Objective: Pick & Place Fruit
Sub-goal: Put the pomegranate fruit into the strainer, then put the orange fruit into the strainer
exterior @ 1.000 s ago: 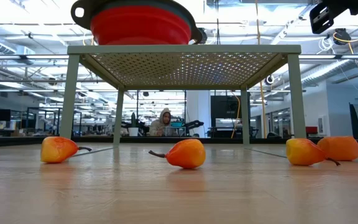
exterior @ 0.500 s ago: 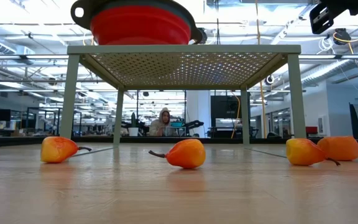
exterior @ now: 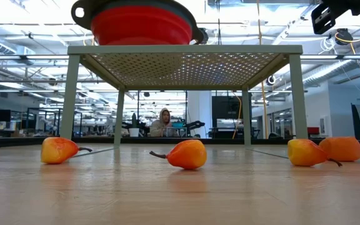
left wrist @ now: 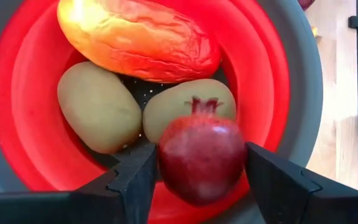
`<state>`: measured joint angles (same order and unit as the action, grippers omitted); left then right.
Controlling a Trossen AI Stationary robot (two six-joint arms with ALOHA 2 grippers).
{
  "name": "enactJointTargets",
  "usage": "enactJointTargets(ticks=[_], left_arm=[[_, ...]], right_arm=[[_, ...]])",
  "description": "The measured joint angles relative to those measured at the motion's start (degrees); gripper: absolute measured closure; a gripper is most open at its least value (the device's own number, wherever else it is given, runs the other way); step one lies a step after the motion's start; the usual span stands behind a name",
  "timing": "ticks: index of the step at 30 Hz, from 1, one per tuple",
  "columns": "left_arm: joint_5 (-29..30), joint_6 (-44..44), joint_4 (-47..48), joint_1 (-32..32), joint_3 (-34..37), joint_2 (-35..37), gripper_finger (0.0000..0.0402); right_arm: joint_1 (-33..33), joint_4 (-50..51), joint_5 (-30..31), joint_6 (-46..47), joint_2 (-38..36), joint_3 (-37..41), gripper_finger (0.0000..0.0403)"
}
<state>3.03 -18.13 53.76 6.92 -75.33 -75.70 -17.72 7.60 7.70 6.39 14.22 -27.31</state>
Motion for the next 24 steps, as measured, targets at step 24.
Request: enactJointTargets(ticks=[24], left_arm=[[13.54,-3.57,9.22,0.02,-13.04,2.36,0.0128]], right_arm=[[0.0,-0.02,-0.26,4.51,-0.02,0.0,0.0403]])
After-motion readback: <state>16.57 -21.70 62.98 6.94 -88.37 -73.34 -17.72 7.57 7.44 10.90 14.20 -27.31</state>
